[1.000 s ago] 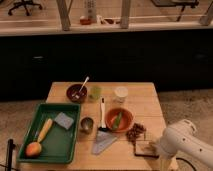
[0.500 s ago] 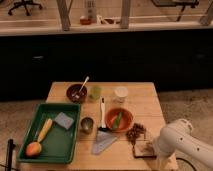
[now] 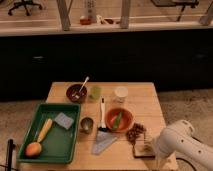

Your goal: Place eraser in paper cup

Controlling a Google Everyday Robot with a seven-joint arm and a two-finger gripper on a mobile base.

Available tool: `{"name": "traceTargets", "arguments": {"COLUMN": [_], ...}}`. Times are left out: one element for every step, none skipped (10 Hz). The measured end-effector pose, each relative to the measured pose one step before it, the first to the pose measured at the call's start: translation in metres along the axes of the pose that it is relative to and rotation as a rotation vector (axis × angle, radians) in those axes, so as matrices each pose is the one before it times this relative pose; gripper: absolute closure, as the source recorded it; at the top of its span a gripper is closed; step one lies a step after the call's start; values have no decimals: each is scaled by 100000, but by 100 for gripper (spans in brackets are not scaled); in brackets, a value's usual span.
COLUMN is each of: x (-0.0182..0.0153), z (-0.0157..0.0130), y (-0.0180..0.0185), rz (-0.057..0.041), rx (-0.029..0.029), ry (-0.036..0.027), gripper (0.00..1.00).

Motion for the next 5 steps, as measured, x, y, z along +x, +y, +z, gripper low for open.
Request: {"name": "traceTargets", "arguments": {"x": [-112, -193, -278, -100, -122], "z": [-20, 51, 197, 149, 147], "y": [-45, -192, -343, -179, -254], "rz": [-454, -691, -1014, -522, -432], "rx": [58, -31, -539, -596, -271], "ry": [-300, -408, -732, -317, -285], "gripper": [24, 24, 24, 24, 25]}}
